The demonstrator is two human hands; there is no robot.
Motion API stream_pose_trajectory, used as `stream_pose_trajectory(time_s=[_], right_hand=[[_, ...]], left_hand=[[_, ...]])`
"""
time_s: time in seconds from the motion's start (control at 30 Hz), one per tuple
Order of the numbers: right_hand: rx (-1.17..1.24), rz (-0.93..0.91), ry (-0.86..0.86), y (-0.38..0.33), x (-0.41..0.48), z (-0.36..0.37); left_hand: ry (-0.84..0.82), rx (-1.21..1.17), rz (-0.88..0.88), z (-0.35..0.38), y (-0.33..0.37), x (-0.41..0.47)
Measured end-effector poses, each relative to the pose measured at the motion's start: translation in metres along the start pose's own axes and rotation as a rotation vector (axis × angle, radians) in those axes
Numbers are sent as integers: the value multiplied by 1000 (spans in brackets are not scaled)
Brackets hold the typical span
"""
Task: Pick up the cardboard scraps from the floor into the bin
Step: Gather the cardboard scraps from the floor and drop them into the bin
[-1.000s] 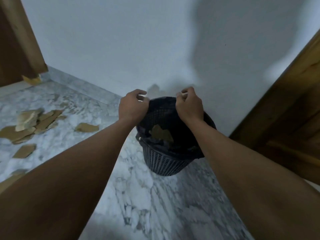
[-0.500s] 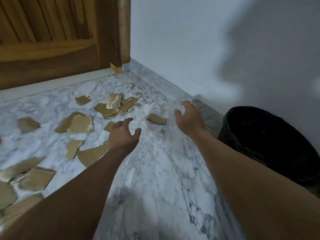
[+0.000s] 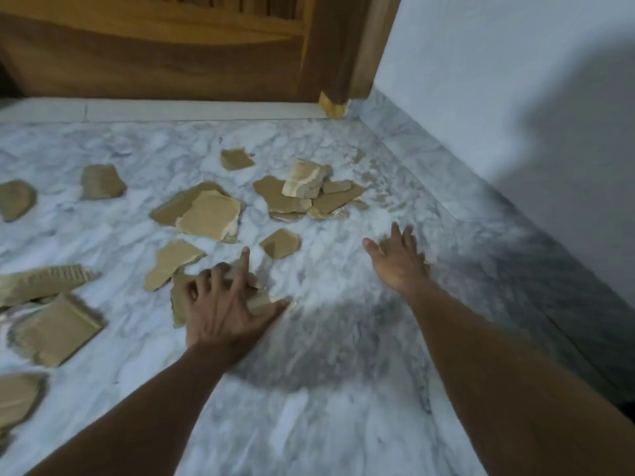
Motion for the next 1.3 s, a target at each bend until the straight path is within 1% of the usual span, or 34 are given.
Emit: stream_pose_trajectory(time_s=[0.07, 0.17, 0.23, 0.3, 0.37, 0.43, 0.53, 0.6, 0.67, 0.7, 0.77, 0.83, 0.93, 1.0, 1.07, 1.17, 1.3], right_hand=[[6, 52, -34, -5, 25, 10], [27, 86, 4, -32, 58, 21], [40, 70, 12, -55, 74, 26], [48, 23, 0, -81, 89, 28], [39, -45, -30, -108, 103, 32], [-15, -112, -116, -131, 114, 46], [-197, -184, -288, -157, 113, 78], [-296, -238, -324, -162, 103, 92], [-308, -294, -317, -160, 99, 95], [-293, -302, -331, -155, 101, 97], [-280, -318, -359, -150, 104, 100], [-288, -325, -369, -150, 102, 101], [-265, -363, -393, -150, 83, 98], [-284, -371, -389, -144, 72, 95], [-296, -347, -418, -134, 60, 100], [-226, -340, -465, -118, 29, 106], [-130, -329, -510, -90, -34, 109]], left_hand=[[45, 14, -43, -1, -1, 5], [86, 18, -177, -1, -12, 13], [91, 27, -199, 0, -11, 15], [128, 17, -184, 0, -9, 17], [68, 13, -174, 4, -10, 20], [-8, 19, -141, 10, -11, 22], [-53, 26, -121, 13, -8, 25], [-86, 33, -131, 12, -12, 34], [-53, 59, -127, 6, -18, 56], [-30, 81, -99, 4, -20, 70], [-42, 140, -23, 7, -26, 99], [-80, 187, 32, 10, -37, 127], [-216, 201, 73, 19, -49, 142], [-226, 174, 69, 20, -49, 127], [-173, 160, 64, 17, -49, 102], [-60, 173, 30, 2, -55, 59], [-6, 164, 17, -2, -60, 1]])
Point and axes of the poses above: each hand's wrist, its own x-axis towards the middle knuckle, its own z-axis out of the palm, y = z × x, the point moved 6 cm from there along x, towards the middle knuckle, and after that the axes turned 9 degrees about x, right-handed, at the moved point
